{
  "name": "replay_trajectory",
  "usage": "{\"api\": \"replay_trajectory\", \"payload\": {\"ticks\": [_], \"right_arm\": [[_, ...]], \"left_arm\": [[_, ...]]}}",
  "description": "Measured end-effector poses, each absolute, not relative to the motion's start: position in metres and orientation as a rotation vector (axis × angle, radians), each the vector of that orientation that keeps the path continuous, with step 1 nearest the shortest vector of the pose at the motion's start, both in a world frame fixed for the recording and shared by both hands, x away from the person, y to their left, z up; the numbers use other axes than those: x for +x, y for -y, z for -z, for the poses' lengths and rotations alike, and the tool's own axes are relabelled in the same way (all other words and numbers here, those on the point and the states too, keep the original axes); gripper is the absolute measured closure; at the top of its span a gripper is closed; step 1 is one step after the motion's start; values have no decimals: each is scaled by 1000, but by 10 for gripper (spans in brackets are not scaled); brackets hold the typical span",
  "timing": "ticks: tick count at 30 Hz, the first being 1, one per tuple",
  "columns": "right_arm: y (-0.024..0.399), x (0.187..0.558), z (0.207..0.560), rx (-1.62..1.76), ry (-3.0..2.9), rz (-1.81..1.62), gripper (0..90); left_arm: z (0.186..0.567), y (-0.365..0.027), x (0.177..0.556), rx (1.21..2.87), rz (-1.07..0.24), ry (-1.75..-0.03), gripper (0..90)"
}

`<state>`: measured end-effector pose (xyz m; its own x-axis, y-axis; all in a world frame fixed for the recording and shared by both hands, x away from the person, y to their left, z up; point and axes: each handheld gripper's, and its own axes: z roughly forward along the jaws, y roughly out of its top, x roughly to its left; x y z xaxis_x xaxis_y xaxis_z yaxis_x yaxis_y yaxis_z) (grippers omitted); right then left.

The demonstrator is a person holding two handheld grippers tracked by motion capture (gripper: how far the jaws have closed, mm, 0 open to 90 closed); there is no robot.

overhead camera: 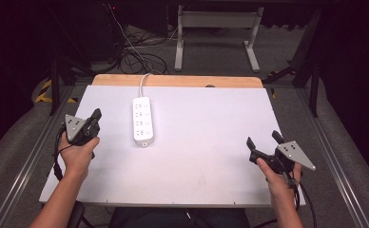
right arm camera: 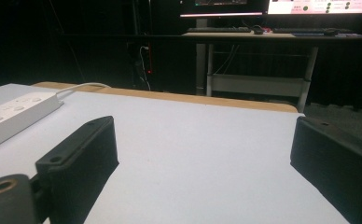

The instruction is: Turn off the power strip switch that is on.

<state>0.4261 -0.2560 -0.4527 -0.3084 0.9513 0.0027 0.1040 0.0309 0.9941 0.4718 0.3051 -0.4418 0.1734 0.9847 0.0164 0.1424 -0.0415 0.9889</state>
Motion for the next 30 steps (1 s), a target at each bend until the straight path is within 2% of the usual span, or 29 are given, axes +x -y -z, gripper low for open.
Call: {"api": "replay_trajectory", "payload": {"ticks": [10,22,30], "right_arm": [[257,424,453,1120,-1527,-1356,81],[259,423,454,1123,-1527,-1337,84],[259,421,454,1123,-1530,-1328,86]], "left_arm": [[437,-296,499,1459,-1074,-1134,900],[434,-258,539,1589,-1128,-993,900],[430,-244,565,1603,-1138,-962,900]]}}
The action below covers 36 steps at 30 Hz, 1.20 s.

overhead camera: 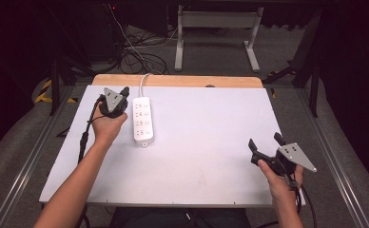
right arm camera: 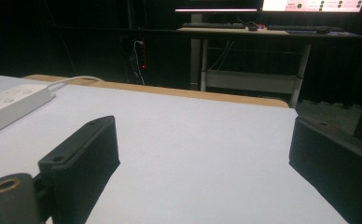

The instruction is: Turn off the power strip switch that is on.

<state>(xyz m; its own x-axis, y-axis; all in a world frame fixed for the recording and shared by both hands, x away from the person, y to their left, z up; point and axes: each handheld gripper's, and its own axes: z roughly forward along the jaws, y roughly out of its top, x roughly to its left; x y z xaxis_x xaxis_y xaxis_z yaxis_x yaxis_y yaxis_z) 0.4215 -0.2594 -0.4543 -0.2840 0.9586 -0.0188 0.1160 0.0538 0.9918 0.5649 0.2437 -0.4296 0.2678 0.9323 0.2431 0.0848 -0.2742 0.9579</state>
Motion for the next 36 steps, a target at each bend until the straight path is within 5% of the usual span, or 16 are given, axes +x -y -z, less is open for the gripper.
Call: {"api": "replay_trajectory", "payload": {"ticks": [16,36], "right_arm": [[261,420,456,1139,-1530,-1311,88],[256,421,456,1134,-1547,-1327,90]], "left_arm": [[430,-223,616,1747,-1100,-905,900],[443,-209,638,2115,-638,-1138,900]]}}
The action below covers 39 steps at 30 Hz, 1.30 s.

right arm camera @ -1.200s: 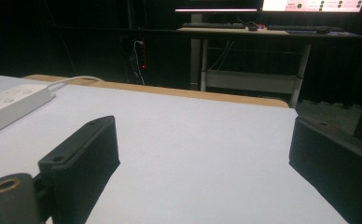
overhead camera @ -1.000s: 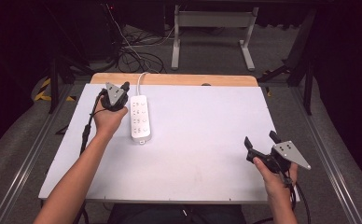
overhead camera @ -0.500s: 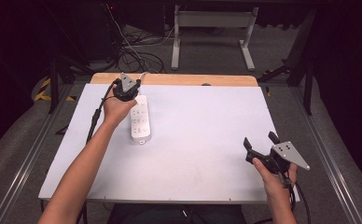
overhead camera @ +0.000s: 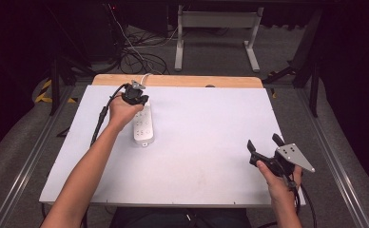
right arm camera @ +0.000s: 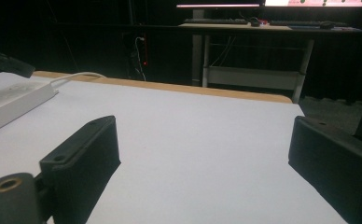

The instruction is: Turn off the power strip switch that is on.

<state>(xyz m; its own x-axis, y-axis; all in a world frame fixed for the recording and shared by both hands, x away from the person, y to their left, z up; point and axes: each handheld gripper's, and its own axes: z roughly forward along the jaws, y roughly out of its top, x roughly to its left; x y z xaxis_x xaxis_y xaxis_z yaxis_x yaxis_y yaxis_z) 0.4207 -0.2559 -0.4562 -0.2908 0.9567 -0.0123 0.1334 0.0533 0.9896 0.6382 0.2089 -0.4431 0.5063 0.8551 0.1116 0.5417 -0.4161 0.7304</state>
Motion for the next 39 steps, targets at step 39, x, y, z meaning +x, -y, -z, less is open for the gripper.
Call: {"api": "replay_trajectory", "payload": {"ticks": [39], "right_arm": [[260,418,454,1149,-1522,-1342,93]], "left_arm": [[454,-212,643,2137,-572,-1188,900]]}}
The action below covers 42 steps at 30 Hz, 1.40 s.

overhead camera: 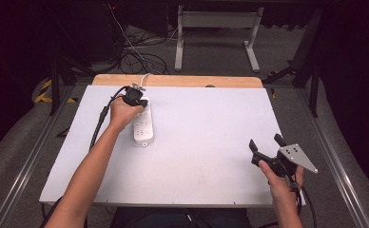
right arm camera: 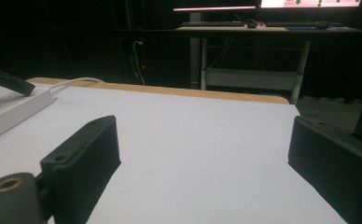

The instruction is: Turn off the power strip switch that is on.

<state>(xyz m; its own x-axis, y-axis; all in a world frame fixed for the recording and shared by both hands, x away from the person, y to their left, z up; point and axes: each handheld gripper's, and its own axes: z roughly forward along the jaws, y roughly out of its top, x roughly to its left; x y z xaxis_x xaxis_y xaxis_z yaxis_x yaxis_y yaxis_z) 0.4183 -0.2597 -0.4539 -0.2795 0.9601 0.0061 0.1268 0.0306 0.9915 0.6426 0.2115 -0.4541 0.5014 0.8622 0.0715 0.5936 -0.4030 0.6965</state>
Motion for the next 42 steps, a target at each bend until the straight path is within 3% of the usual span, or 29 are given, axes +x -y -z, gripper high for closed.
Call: {"api": "replay_trajectory", "payload": {"ticks": [42], "right_arm": [[257,419,454,1147,-1535,-1360,92]], "left_arm": [[455,-208,642,2144,-587,-1212,900]]}}
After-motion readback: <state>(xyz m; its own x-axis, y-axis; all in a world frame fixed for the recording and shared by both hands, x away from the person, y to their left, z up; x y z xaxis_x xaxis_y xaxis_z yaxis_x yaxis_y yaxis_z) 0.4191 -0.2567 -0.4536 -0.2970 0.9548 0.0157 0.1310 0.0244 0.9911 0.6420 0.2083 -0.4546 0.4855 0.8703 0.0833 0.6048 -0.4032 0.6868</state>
